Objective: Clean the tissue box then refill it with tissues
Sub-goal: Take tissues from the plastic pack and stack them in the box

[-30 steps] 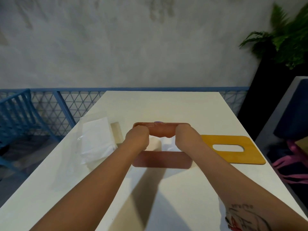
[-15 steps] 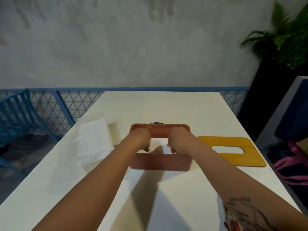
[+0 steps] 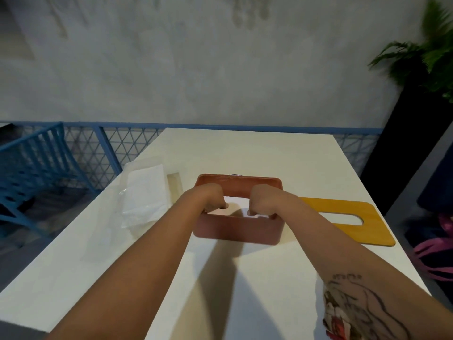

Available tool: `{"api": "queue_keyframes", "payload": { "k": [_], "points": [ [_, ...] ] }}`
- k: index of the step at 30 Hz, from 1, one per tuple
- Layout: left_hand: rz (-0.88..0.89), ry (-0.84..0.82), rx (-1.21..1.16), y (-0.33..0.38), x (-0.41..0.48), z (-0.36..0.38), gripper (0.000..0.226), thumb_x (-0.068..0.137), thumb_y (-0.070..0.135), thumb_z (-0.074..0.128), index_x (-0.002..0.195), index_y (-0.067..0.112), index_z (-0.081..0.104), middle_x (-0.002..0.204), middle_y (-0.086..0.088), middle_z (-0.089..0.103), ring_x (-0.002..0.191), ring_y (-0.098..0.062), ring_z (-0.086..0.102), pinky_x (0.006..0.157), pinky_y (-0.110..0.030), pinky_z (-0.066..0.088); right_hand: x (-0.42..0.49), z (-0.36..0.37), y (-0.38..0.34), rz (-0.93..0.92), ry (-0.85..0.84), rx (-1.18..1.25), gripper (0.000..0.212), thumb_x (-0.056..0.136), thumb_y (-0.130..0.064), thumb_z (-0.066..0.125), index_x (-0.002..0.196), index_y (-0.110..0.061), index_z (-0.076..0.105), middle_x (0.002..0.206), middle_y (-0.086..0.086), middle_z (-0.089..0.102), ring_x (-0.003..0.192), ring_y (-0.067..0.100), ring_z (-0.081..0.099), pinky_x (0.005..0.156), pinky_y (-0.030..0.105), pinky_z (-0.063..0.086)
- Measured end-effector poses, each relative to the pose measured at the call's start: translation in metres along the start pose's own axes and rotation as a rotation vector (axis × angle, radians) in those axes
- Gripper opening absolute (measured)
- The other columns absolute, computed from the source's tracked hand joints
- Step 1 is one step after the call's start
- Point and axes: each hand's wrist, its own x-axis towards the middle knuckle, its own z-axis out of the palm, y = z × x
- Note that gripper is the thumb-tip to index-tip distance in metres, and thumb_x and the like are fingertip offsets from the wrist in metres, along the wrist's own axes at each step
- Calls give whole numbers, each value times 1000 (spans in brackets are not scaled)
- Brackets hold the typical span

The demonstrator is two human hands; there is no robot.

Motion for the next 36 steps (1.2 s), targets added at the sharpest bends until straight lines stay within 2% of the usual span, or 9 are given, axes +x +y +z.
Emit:
{"api": "queue_keyframes", "payload": {
  "k": [3, 5, 7, 13, 16, 19, 23, 29, 36],
  "points": [
    [49, 148, -129, -4, -10, -1, 29, 92, 21, 54, 103, -5, 63, 96, -21, 62, 87, -31, 61, 76, -35, 53, -5, 2, 3, -20, 177, -12, 35, 86, -7, 52, 52, -14, 43, 56, 1, 44, 55, 17, 47, 45, 22, 30],
    [87, 333, -229, -9, -22, 2, 22, 90, 19, 57, 100, 1, 66, 106, -16, 65, 87, -26, 60, 80, -36, 53, -11, 1, -1, -32, 265, 15, 23, 86, -7, 48, 70, -8, 65, 76, 5, 63, 77, 23, 61, 60, 24, 45],
    [98, 524, -289, -14, -38, 6, 17, 89, 20, 56, 98, 12, 68, 106, -4, 67, 90, -20, 60, 79, -32, 50, -20, 2, -9, -62, 350, 75, 25, 87, -8, 47, 88, -7, 72, 95, 6, 68, 90, 24, 65, 76, 29, 52],
    [1, 882, -442, -56, -95, 34, 13, 89, 27, 56, 91, 23, 67, 84, 11, 64, 75, -11, 59, 60, -23, 43, -55, 24, -56, -267, 526, 184, 22, 89, -18, 51, 91, -14, 72, 102, 3, 64, 95, 22, 61, 77, 31, 50],
    [-79, 913, -494, -90, -113, 54, 11, 87, 29, 59, 84, 22, 67, 77, 14, 61, 68, -7, 56, 56, -16, 39, -63, 41, -84, -374, 509, 183, 19, 89, -17, 50, 89, -13, 69, 97, 5, 63, 91, 21, 60, 70, 26, 43],
    [-133, 875, -480, -123, -121, 70, 9, 86, 28, 60, 81, 23, 65, 75, 15, 61, 65, -4, 54, 55, -16, 37, -60, 60, -110, -453, 430, 131, 22, 91, -21, 48, 95, -11, 67, 99, 6, 65, 90, 24, 63, 71, 29, 50],
    [-144, 852, -369, -158, -118, 83, 9, 85, 24, 61, 90, 21, 68, 94, 8, 64, 86, -12, 59, 63, -23, 40, -53, 77, -142, -461, 302, 76, 28, 93, -26, 50, 115, -19, 65, 122, 3, 60, 108, 24, 60, 90, 35, 50],
    [-16, 923, -60, -199, -103, 81, 36, 58, 12, 84, 91, 21, 73, 119, -13, 59, 103, -36, 58, 74, -39, 49, -31, 92, -182, -421, 256, -30, 32, 96, -21, 44, 125, -18, 56, 127, 4, 55, 112, 23, 57, 85, 32, 46],
    [70, 820, -79, -222, -80, 58, 61, 78, 21, 71, 133, 28, 47, 150, -9, 28, 133, -31, 33, 102, -41, 34, -9, 85, -213, -331, 385, 59, 47, 95, -12, 42, 139, -25, 42, 132, 3, 54, 113, 24, 58, 90, 33, 48]
  ]
}}
